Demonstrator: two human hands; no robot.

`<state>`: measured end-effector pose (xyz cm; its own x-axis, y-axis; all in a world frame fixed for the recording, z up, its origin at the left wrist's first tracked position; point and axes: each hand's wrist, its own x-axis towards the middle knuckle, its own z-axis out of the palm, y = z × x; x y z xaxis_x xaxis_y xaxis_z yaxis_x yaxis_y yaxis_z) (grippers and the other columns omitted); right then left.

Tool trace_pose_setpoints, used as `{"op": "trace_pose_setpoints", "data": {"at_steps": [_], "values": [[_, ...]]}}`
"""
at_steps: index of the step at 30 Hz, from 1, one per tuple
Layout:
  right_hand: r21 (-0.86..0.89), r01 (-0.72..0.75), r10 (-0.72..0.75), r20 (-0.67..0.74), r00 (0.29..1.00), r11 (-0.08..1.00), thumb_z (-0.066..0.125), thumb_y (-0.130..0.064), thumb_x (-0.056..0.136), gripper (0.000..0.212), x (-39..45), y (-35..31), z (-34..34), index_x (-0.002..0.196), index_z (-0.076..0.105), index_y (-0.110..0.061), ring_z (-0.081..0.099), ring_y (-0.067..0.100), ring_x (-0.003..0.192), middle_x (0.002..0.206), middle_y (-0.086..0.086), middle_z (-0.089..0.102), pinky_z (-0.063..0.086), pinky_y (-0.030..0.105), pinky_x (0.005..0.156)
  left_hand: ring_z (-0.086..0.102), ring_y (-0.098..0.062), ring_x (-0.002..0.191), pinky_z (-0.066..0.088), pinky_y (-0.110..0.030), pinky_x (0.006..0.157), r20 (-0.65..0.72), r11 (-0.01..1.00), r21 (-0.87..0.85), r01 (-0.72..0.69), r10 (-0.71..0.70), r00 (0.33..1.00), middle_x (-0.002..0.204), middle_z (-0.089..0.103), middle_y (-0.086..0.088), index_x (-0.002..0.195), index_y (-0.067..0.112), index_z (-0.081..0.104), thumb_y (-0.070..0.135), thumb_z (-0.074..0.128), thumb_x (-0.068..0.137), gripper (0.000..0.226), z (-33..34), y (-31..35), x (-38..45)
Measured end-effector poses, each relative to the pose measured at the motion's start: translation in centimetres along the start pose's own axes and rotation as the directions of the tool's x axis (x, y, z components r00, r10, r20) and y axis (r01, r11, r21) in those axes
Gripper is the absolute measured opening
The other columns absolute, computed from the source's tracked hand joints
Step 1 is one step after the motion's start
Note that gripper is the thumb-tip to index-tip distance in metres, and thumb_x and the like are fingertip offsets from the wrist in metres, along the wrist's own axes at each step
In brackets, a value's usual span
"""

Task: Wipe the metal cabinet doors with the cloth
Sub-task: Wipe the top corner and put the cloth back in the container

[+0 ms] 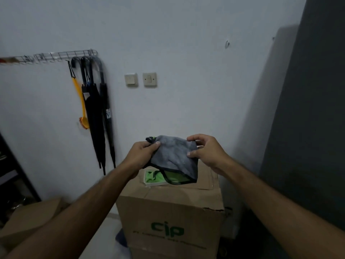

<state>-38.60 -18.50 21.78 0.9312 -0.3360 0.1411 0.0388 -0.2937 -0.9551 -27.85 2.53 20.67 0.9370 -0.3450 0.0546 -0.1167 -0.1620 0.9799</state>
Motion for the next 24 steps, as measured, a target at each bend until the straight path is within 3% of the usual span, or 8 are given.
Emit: {"op": "trace_pose_setpoints", "data": {"at_steps": [3, 5, 7, 11, 16, 18, 21, 24], "values": [[-0.299, 0.065, -0.057, 0.036, 0.998, 0.952, 0.077, -0.001, 0.084, 0.044, 3.4, 1.7, 1.1, 0.123, 0.065, -0.017, 0.066, 0.016, 0.092, 0.112, 0.0, 0.066, 0.057, 0.021, 0.068, 0.077, -0.03, 0.094, 0.065, -0.032, 0.077, -0.012, 0.994, 0.09, 0.056, -0.056, 0.998, 0.111, 0.077, -0.019, 0.126, -0.001, 0.07, 0.021, 0.075, 0.098, 0.036, -0.9, -1.8, 4.0], [-0.434, 0.097, -0.067, 0.084, 0.994, 0.896, 0.074, -0.008, 0.087, 0.033, 5.6, 2.8, 1.8, 0.119, 0.066, -0.016, 0.064, 0.017, 0.093, 0.107, -0.002, 0.066, 0.051, 0.019, 0.067, 0.073, -0.03, 0.107, 0.064, -0.036, 0.084, 0.003, 0.984, 0.131, 0.12, -0.122, 0.993, 0.13, 0.068, -0.018, 0.162, 0.006, 0.032, 0.017, 0.081, 0.092, 0.086, -1.5, -2.6, 6.1], [-0.483, 0.094, -0.053, 0.097, 0.994, 0.871, 0.074, -0.014, 0.089, 0.008, 7.9, 4.2, 2.4, 0.096, 0.07, -0.017, 0.065, 0.019, 0.088, 0.095, -0.001, 0.069, 0.051, 0.023, 0.065, 0.069, -0.031, 0.113, 0.062, -0.033, 0.079, 0.075, 0.98, 0.148, 0.135, -0.147, 0.986, 0.136, 0.064, -0.019, 0.168, 0.017, 0.016, 0.009, 0.079, 0.092, 0.099, -1.8, -3.5, 7.9], [-0.345, -0.004, 0.068, 0.174, 0.982, 0.939, 0.071, -0.023, 0.094, 0.011, 12.0, 7.1, 3.3, 0.087, 0.067, -0.016, 0.067, 0.019, 0.09, 0.096, 0.002, 0.071, 0.056, 0.034, 0.079, 0.073, -0.032, 0.109, 0.063, -0.033, 0.084, 0.24, 0.954, 0.284, 0.098, -0.17, 0.956, 0.121, 0.074, -0.016, 0.139, 0.005, 0.063, 0.0, 0.076, 0.091, 0.05, -3.0, -5.5, 10.5], [-0.117, -0.191, 0.213, 0.217, 0.953, 0.975, 0.057, -0.033, 0.104, 0.024, 15.3, 10.2, 5.3, 0.121, 0.059, -0.016, 0.067, 0.024, 0.108, 0.119, 0.006, 0.068, 0.056, 0.048, 0.098, 0.055, -0.005, 0.062, 0.045, -0.023, 0.06, 0.233, 0.848, 0.53, -0.002, -0.143, 0.962, 0.074, 0.064, -0.005, 0.09, 0.009, 0.074, 0.02, 0.089, 0.082, 0.02, -3.8, -8.2, 13.1], [-0.099, -0.221, 0.237, 0.208, 0.949, 0.97, 0.054, -0.04, 0.105, 0.027, 16.2, 11.7, 6.3, 0.121, 0.055, -0.019, 0.067, 0.026, 0.107, 0.12, 0.007, 0.066, 0.059, 0.047, 0.09, 0.059, -0.012, 0.074, 0.046, -0.028, 0.068, 0.201, 0.863, 0.504, 0.03, -0.151, 0.968, 0.088, 0.064, -0.015, 0.095, -0.002, 0.07, 0.025, 0.085, 0.085, 0.032, -3.9, -9.9, 14.3], [0.016, -0.341, 0.328, 0.231, 0.916, 0.94, 0.056, -0.034, 0.105, 0.027, 17.4, 13.7, 7.8, 0.127, 0.05, -0.019, 0.068, 0.027, 0.104, 0.122, 0.007, 0.065, 0.06, 0.039, 0.072, 0.064, -0.03, 0.093, 0.057, -0.046, 0.08, 0.227, 0.952, 0.232, 0.2, -0.252, 0.941, 0.111, 0.063, -0.025, 0.125, -0.006, 0.057, 0.028, 0.076, 0.08, 0.059, -3.7, -12.8, 16.5], [0.033, -0.412, 0.393, 0.241, 0.887, 0.911, 0.062, -0.008, 0.096, 0.039, 19.0, 15.8, 9.6, 0.129, 0.046, -0.02, 0.065, 0.031, 0.108, 0.126, 0.009, 0.06, 0.06, 0.039, 0.071, 0.075, -0.032, 0.098, 0.065, -0.046, 0.074, 0.236, 0.943, 0.085, 0.322, -0.333, 0.913, 0.122, 0.069, -0.02, 0.128, 0.005, 0.056, 0.005, 0.059, 0.099, 0.029, -2.8, -15.2, 18.4]]}}
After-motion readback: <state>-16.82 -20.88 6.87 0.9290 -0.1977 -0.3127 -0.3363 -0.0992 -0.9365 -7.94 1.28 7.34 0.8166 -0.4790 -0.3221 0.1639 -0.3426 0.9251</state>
